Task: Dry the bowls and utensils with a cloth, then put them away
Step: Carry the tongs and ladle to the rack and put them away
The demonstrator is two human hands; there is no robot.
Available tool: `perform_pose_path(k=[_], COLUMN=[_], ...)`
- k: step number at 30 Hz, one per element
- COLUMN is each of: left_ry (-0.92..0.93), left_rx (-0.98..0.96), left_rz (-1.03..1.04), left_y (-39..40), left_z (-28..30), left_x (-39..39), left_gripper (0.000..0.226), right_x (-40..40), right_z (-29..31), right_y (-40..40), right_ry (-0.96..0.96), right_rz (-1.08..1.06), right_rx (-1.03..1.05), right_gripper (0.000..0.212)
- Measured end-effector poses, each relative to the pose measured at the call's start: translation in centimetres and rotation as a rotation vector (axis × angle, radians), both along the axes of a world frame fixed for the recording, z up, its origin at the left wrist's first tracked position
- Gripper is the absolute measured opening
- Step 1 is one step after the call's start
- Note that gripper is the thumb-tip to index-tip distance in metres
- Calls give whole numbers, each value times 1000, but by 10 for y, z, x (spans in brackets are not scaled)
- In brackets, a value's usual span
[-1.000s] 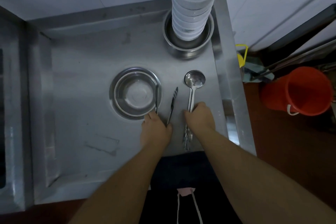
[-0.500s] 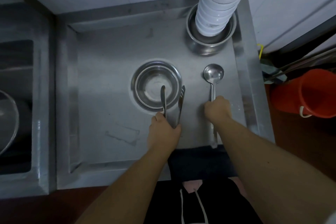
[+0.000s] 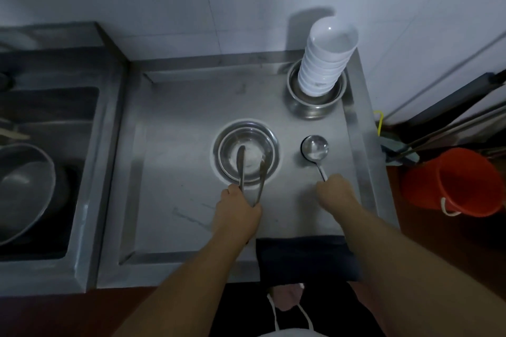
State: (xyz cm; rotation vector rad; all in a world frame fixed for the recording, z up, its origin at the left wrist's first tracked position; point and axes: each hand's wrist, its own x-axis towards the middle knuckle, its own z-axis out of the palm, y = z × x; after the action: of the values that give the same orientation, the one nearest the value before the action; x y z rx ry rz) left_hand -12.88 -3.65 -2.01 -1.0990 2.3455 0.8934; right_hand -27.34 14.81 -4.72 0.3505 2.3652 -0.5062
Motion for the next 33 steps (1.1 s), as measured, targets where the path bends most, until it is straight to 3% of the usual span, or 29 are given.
perform_pose_path(k=[10, 19, 23, 27, 30, 33], left_ry=[64, 142, 156, 150, 138, 90], left_rx=[-41, -179, -243, -252, -267, -338], left_rz=[106, 348, 495, 644, 758, 851], left_y=[8, 62, 86, 107, 116, 125], left_z=[50, 96, 115, 136, 153, 171], left_x=[11, 44, 73, 119, 161, 204], left_gripper=[46, 32, 34, 37, 32, 41], right_x=[9, 1, 12, 36, 64, 101], right_z=[57, 109, 132, 151, 168, 185], right_y=[27, 33, 29, 16, 0, -19], right_ry=[124, 281, 321, 329, 283, 368], right_rz=[456, 787, 966, 1183, 1337, 1440], right_rx=[5, -121, -142, -107, -113, -197], right_gripper=[18, 22, 29, 15, 24, 20])
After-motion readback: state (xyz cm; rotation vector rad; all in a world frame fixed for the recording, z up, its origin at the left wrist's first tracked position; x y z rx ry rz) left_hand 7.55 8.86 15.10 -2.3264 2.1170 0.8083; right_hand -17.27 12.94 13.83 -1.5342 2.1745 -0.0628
